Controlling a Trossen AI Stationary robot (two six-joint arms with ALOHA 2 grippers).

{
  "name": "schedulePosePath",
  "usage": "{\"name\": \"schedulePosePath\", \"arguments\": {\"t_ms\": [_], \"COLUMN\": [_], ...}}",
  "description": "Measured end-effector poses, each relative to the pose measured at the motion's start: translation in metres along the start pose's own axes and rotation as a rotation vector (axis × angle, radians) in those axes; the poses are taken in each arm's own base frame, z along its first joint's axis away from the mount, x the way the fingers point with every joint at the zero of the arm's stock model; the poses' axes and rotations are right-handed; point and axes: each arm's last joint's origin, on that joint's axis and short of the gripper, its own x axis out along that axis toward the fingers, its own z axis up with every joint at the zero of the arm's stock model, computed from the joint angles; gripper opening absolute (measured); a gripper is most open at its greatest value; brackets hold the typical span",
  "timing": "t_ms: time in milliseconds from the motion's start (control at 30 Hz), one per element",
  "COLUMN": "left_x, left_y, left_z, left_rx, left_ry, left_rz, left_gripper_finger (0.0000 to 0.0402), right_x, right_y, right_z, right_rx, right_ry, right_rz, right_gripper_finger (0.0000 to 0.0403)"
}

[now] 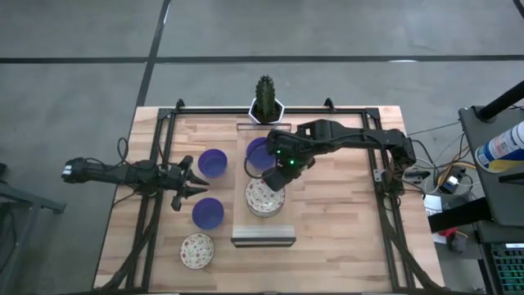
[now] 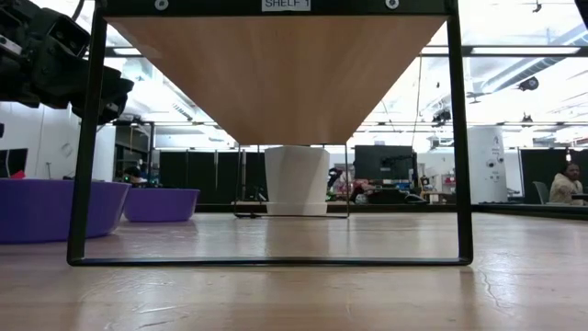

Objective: Pick & Place Mini bowls
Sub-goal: Stack the right white patterned bowl on top of the white patterned bowl on the shelf

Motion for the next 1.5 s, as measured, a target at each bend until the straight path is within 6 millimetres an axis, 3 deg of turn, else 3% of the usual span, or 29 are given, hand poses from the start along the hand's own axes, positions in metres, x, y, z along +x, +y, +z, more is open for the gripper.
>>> {"name": "schedulePosePath", "arguments": {"t_ms": [833, 1233, 1500], "left_x": [0.0, 0.0, 0.0], "left_y": [0.0, 0.0, 0.0], "left_z": [0.0, 0.0, 0.0], "left_rx": [0.0, 0.0, 0.0], "left_ry": [0.0, 0.0, 0.0], "left_rz": [0.0, 0.0, 0.0], "left_gripper_finger": [0.0103, 0.0103, 0.0103], "right_x": [0.029, 0.029, 0.03], "right_y": [-0.012, -0.009, -0.01], "right_z": [0.001, 0.003, 0.002], "right_rx": [0.011, -0.013, -0.01], "right_ry": [0.04, 0.024, 0.023], "right_rz": [-0.044, -0.02, -0.028], "right_gripper_finger": [0.0008, 0.0009, 0.0047]}}
